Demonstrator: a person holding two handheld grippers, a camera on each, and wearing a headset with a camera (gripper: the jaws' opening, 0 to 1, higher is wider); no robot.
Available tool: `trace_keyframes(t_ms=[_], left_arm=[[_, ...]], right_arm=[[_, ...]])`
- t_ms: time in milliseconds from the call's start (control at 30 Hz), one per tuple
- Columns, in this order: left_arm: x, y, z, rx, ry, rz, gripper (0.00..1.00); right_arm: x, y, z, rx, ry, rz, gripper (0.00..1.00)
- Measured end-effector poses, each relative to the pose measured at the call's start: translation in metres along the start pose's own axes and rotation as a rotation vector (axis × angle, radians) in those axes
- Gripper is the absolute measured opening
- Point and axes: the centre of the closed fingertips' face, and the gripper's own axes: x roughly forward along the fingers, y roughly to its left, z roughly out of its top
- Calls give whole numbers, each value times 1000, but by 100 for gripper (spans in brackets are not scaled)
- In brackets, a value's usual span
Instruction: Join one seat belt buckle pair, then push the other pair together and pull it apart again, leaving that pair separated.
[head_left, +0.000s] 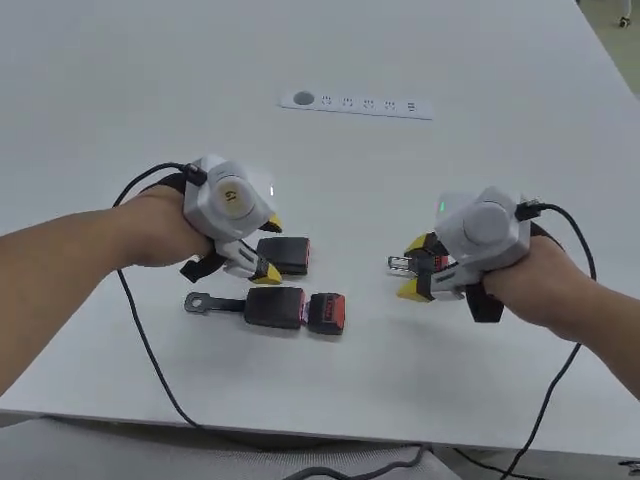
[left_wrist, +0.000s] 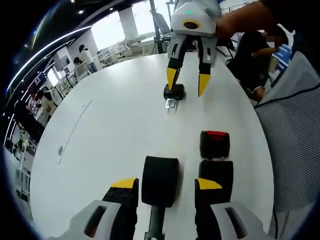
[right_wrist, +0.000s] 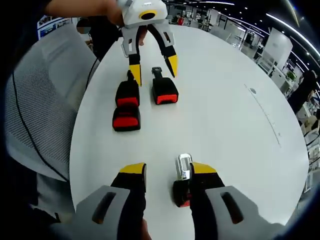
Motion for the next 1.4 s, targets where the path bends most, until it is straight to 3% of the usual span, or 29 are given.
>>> trace_keyframes(t_ms=[133,233,367,500,667,767,1000,1400], left_arm=[[4,-1,1,10,11,-17,46],[11,0,-6,20,33,-31,47],[17,-2,-11,37,57,-49,47],[23,-3,-11,43,51,-78,47],[27,-7,-8,42,48,-105,45],[30,-8,-13,53,66,-118,44],[29,-8,-12,52,44,-137,38],[28,-12,-11,45,70,-145,35]], right_arm=[[-4,-12,-13,-2,26,-20,33],[-5,-18,-23,-10,56,-23,35],[-5,-22,-35,-16,86,-9,36],[0,-26,-47,-8,101,12,36],[6,-25,-50,-4,98,54,34],[12,-26,-51,-13,106,71,34],[17,-26,-52,-50,105,107,32],[17,-28,-53,-48,100,126,32]])
